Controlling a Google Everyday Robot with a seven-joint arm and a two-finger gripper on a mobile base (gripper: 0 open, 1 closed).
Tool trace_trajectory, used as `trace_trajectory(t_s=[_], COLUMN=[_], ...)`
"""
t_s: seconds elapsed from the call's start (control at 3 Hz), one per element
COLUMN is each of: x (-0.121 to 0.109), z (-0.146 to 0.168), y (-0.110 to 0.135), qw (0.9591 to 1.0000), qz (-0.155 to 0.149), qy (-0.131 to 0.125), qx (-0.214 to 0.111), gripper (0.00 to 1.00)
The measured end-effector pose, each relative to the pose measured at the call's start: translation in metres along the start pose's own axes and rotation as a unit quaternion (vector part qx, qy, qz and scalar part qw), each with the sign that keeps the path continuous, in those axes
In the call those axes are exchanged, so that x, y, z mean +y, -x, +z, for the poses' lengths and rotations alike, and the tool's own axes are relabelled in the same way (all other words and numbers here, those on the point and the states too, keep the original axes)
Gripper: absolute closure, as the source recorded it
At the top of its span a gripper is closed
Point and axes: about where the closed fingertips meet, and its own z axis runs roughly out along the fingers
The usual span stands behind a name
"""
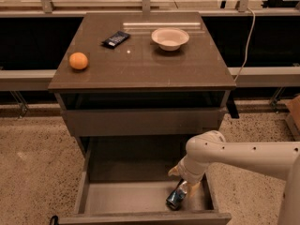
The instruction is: Pick redbull can from middle drawer and place on counter
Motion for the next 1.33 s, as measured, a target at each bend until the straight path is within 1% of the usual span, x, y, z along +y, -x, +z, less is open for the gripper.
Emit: trace_trajectory(t_s=[0.33,0.67,1.0,1.33], x=[0.009,0.021,0.025,0.021], z=[0.027,0.048,0.055,0.042], y=[-0.011,-0.016,-0.013,-0.008], qw=[0.9998,0.9994,0.9993,0.9992], qz=[-0.005,-0.007,-0.008,-0.003], qy=[0.017,0.032,0.029,0.003], qx=[-0.005,-0.012,-0.022,-0.040], gripper=[0.30,0.30,0.57,0.80])
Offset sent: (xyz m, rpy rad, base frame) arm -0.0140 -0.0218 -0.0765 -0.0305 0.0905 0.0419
